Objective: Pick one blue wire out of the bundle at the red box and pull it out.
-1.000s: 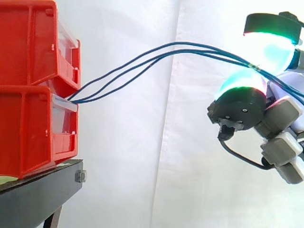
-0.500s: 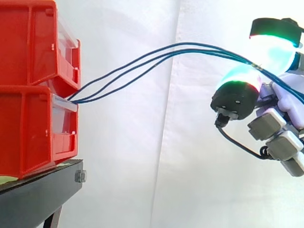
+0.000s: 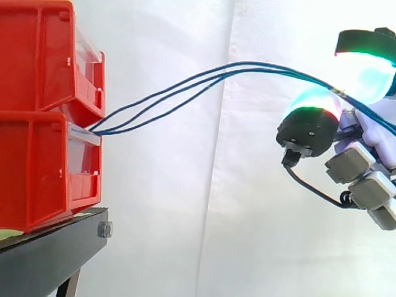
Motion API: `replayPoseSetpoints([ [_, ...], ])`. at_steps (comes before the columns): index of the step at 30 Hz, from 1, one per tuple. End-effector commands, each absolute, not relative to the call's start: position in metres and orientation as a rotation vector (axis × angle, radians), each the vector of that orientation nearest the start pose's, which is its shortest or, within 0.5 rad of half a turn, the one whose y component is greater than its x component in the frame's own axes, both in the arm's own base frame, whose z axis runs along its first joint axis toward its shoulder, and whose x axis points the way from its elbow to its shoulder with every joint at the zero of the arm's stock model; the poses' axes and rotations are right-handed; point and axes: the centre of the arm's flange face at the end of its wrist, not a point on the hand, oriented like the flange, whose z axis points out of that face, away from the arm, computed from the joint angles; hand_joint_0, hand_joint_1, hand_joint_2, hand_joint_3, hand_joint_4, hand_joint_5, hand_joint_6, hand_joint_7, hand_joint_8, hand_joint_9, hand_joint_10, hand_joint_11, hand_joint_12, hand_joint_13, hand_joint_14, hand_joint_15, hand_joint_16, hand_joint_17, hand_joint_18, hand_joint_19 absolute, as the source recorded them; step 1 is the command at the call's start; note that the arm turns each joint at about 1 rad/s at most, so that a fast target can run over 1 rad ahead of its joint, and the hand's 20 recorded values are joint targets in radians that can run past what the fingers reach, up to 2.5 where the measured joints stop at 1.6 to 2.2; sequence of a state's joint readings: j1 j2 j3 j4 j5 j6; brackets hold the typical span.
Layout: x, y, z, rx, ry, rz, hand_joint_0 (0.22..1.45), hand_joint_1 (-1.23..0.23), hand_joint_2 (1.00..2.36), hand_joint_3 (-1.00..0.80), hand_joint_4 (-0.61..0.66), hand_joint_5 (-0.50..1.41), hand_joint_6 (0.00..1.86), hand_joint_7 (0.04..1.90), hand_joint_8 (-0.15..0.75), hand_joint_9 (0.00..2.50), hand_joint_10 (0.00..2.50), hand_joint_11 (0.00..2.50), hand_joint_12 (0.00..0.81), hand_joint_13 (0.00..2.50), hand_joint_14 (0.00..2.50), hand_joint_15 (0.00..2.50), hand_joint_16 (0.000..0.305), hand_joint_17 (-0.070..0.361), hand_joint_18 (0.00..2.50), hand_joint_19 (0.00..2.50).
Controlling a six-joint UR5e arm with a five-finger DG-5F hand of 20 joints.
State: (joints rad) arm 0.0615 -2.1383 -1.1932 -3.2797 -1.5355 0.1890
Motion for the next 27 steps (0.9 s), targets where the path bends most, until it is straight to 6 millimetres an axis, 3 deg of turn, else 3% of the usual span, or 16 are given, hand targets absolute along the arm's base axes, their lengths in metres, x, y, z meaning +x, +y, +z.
replayPoseSetpoints([
  [1,0.683,-0.095,0.32,1.584,1.359,1.158,0.61,-0.77,1.0,-0.5,-0.07,-0.2,0.94,0.93,0.286,0.95,0.01,0.82,0.405,0.91,0.02,0.6,0.049,0.11,0.82,0.54],
  [9,0.683,-0.093,0.319,1.581,1.367,1.155,0.55,-0.71,1.0,-0.5,0.03,-0.2,0.94,0.95,0.304,0.97,0.01,0.82,0.419,0.91,0.02,0.61,0.052,0.116,0.8,0.56],
  [12,0.674,-0.091,0.296,1.598,1.405,1.123,0.55,-0.69,1.0,-0.5,0.04,-0.2,0.94,0.93,0.306,0.97,0.01,0.83,0.424,0.91,0.02,0.62,0.052,0.117,0.8,0.57],
  [16,0.672,-0.086,0.283,1.588,1.406,1.134,0.54,-0.67,1.0,-0.5,0.06,-0.2,0.94,0.93,0.313,0.98,0.01,0.84,0.429,0.91,0.02,0.61,0.053,0.118,0.8,0.57],
  [27,0.672,-0.073,0.278,1.616,1.414,1.213,0.52,-0.63,1.0,-0.5,0.12,-0.2,0.91,0.82,0.332,0.98,0.01,0.82,0.437,0.9,0.02,0.62,0.055,0.125,0.77,0.57],
])
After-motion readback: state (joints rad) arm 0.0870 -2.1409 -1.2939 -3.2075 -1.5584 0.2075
